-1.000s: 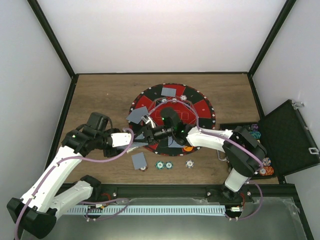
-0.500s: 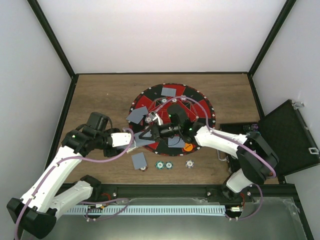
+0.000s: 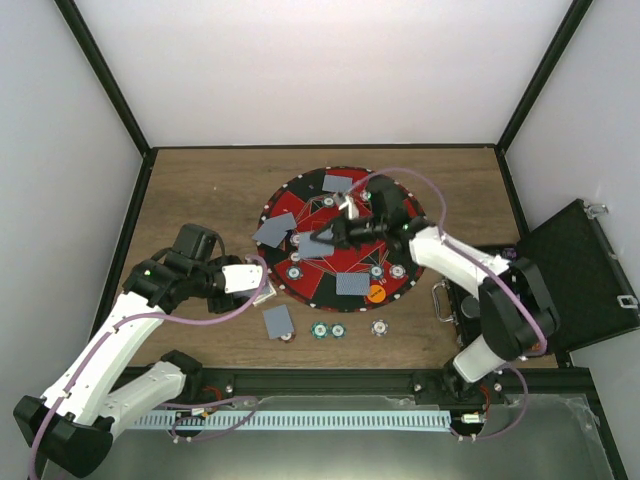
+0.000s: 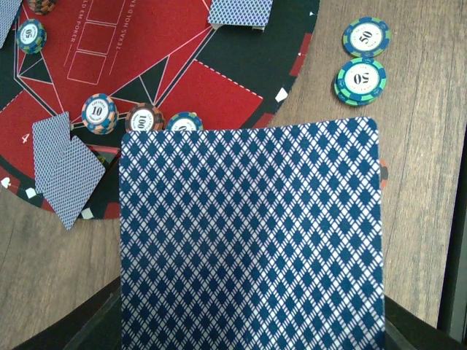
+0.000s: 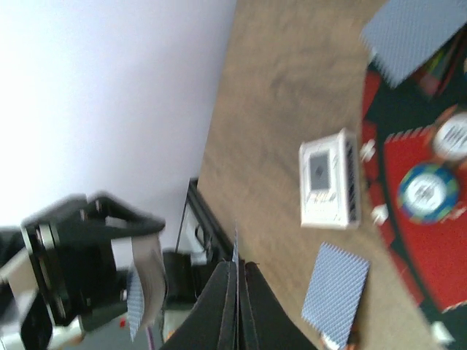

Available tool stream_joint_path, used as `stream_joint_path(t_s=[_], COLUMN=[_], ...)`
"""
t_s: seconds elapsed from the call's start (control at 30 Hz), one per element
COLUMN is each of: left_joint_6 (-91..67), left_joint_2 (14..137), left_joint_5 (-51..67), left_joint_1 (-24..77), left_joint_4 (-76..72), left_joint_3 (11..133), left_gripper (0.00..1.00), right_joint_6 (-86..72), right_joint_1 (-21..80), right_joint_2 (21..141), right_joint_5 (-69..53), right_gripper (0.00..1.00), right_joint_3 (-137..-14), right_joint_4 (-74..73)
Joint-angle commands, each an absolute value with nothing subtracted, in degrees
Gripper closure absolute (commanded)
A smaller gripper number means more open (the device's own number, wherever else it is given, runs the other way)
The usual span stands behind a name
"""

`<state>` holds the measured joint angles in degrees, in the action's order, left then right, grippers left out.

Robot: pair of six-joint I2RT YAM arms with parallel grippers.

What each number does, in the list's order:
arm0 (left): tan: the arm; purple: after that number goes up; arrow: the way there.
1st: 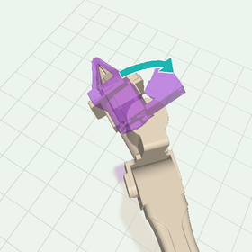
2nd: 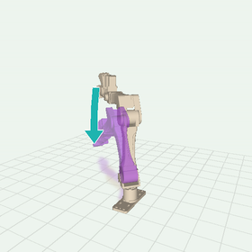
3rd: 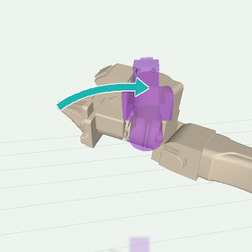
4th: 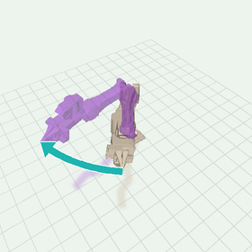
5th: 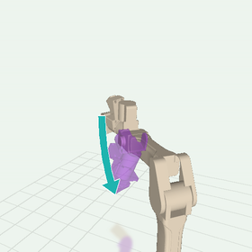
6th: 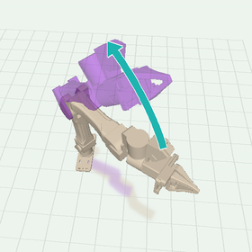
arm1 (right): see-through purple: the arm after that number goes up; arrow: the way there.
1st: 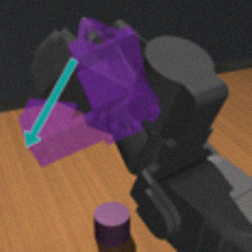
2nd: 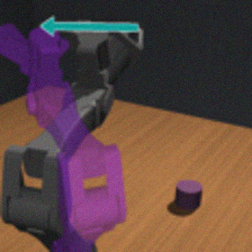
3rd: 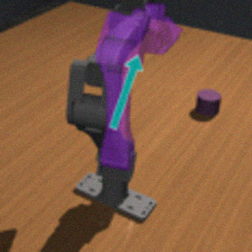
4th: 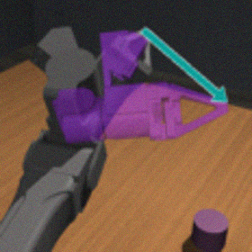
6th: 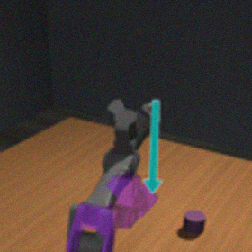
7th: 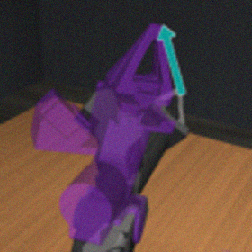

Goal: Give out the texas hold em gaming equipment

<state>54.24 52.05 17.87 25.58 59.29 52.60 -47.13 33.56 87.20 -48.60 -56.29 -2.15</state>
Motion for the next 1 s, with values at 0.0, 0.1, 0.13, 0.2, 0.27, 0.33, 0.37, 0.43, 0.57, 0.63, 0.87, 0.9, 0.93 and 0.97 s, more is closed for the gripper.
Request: stream_joint_path(t_s=[0.0,0.1,0.13,0.2,0.27,0.33,0.37,0.43,0.57,0.63,0.87,0.9,0.93,0.97], left_joint_6=[54.54,54.49,54.56,54.70,54.80,54.54,54.43,54.16,53.97,53.94,53.96,53.90,53.95,53.90], left_joint_2=[51.50,51.20,51.09,50.90,51.05,51.28,51.43,51.63,52.02,52.20,52.40,52.46,52.39,52.38], left_joint_5=[18.72,18.19,17.97,17.55,17.34,17.47,17.63,17.96,18.28,18.28,18.28,18.32,18.43,18.57], left_joint_1=[25.46,25.49,25.49,25.49,25.49,25.49,25.49,25.44,25.49,25.49,25.49,25.47,25.49,25.49], left_joint_4=[58.53,58.70,58.83,59.12,59.36,59.56,59.71,59.89,60.15,60.29,60.38,60.38,60.45,60.48], left_joint_3=[54.09,54.07,53.98,53.80,53.88,54.21,54.35,54.53,54.67,54.67,54.66,54.62,54.66,54.62], left_gripper=[0.95,0.95,0.95,0.95,0.95,0.95,0.95,0.95,0.95,0.95,0.95,0.95,0.95,0.95], right_joint_6=[-39.41,-37.28,-36.55,-34.43,-31.64,-30.28,-30.02,-30.24,-32.35,-33.20,-33.93,-33.54,-32.97,-32.43], right_joint_1=[25.51,20.61,19.43,17.78,16.67,15.76,15.32,14.67,13.92,13.72,12.94,12.86,12.71,12.44], right_joint_2=[93.52,99.95,102.59,108.63,116.86,124.04,127.66,133.83,143.51,146.43,148.42,148.36,148.16,147.87], right_joint_5=[-49.01,-46.87,-46.09,-43.96,-41.24,-39.66,-39.36,-39.26,-39.81,-40.08,-38.94,-38.65,-38.26,-37.75], right_gripper=[0.99,0.99,0.99,0.99,0.99,0.99,0.99,0.99,0.98,0.97,0.80,0.75,0.71,0.67], right_joint_3=[-66.81,-74.11,-77.08,-84.33,-93.10,-102.23,-106.79,-114.48,-124.74,-127.70,-128.63,-128.59,-128.56,-128.38], right_joint_4=[-8.84,-10.28,-11.14,-14.32,-18.72,-23.28,-24.88,-26.67,-26.94,-26.29,-24.40,-24.84,-25.46,-26.03])
